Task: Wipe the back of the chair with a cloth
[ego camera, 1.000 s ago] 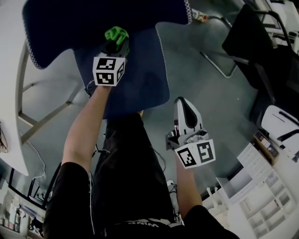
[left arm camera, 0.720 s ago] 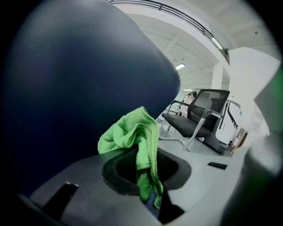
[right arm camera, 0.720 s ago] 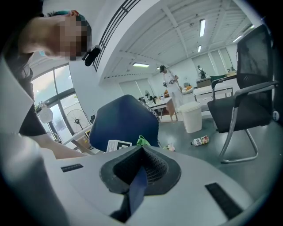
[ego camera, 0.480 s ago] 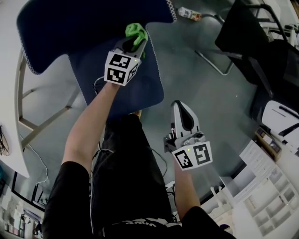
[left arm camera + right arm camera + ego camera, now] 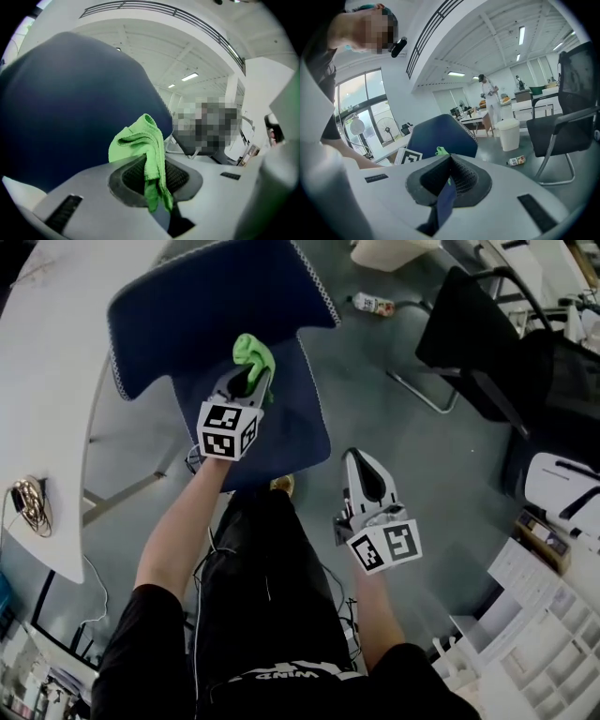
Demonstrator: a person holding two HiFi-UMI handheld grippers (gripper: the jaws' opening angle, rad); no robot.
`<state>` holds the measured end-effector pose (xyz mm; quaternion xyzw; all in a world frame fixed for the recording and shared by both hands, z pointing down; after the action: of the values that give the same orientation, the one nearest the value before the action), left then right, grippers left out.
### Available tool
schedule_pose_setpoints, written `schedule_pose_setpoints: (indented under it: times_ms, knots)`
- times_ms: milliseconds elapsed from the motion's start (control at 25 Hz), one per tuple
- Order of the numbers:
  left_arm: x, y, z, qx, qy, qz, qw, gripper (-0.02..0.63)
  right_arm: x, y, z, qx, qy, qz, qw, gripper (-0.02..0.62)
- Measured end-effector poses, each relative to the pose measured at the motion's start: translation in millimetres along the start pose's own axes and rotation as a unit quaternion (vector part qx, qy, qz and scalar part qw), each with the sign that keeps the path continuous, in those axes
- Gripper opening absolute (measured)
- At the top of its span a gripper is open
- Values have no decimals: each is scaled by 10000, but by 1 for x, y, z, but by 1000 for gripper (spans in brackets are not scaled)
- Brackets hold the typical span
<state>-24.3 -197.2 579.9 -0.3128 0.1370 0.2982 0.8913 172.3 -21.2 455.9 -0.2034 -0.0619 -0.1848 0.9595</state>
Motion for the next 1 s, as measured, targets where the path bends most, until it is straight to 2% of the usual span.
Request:
schedule_pose_setpoints:
  times_ms: [320, 640, 840, 1000]
  knots:
    - [37, 101, -69, 117, -312, -72, 9994, 64, -30, 14, -73, 221, 276, -201, 9992, -3]
    - [93, 195, -134, 382, -238, 62, 9990, 64, -51, 43, -135, 508, 530, -244, 9970, -3]
    - [127, 240, -156, 618, -162, 279, 9976, 64, -63, 58, -158, 615, 649, -272, 9956, -3]
    - [147, 271, -165, 676, -264, 459, 9963, 66, -74, 74, -171, 671, 676, -423, 9946, -3]
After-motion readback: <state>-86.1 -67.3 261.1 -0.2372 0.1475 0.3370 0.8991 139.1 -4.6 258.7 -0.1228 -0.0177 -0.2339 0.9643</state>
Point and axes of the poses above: the fingertips, and each gripper's own axes: y backward along the fingers, x to its right, z out of its underside, the point moved 7 cm from there along y, backward along the fingers, and after that the axes turned 12 degrees about y, right-handed, at the moved point
